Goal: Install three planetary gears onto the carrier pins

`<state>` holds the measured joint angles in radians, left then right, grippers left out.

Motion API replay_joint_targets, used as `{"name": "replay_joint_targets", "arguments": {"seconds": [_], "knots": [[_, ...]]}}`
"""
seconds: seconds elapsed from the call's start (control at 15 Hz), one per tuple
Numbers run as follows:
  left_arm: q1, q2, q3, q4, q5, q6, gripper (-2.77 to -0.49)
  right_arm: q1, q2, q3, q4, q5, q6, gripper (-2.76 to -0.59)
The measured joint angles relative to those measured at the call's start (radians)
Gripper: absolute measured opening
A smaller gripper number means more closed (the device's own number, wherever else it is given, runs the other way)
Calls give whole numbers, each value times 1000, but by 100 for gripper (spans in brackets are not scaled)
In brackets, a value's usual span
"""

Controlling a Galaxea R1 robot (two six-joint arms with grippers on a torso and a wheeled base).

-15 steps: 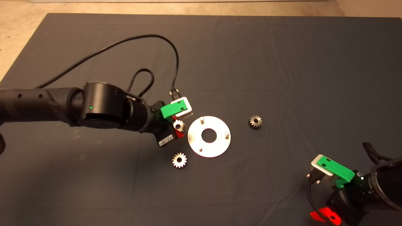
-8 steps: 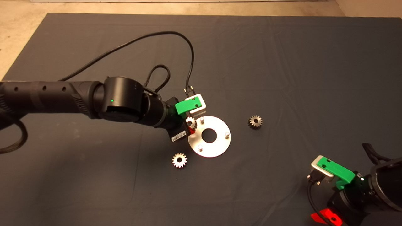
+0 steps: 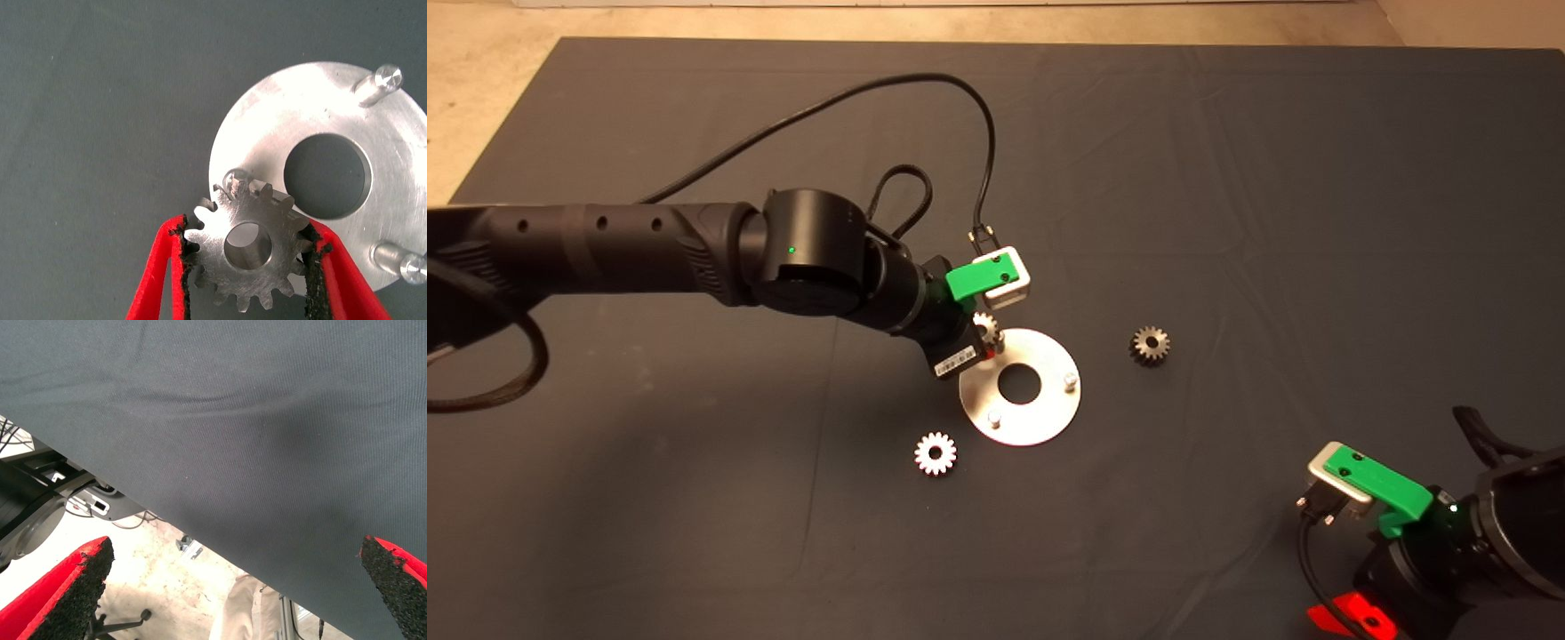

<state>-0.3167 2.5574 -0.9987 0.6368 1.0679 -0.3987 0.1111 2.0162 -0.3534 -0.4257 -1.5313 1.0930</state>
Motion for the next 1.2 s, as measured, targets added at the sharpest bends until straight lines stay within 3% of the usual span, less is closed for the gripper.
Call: {"name": "replay_joint_targets", "arguments": {"seconds": [0.13, 0.33, 0.53, 0.67, 1.2], "knots": [[0, 3, -3, 0, -14, 1, -251, 0, 0, 0, 0, 0, 0, -60], [0, 3, -12, -1, -70, 1, -251, 0, -2, 0, 0, 0, 0, -60], [1, 3, -14, -1, -79, 1, -251, 0, -2, 0, 0, 0, 0, -60], [1, 3, -14, 0, -109, 1, -251, 0, -2, 0, 0, 0, 0, -60], [10, 23, -43, -1, -116, 35, -251, 0, -3, 0, 0, 0, 0, -60]]}}
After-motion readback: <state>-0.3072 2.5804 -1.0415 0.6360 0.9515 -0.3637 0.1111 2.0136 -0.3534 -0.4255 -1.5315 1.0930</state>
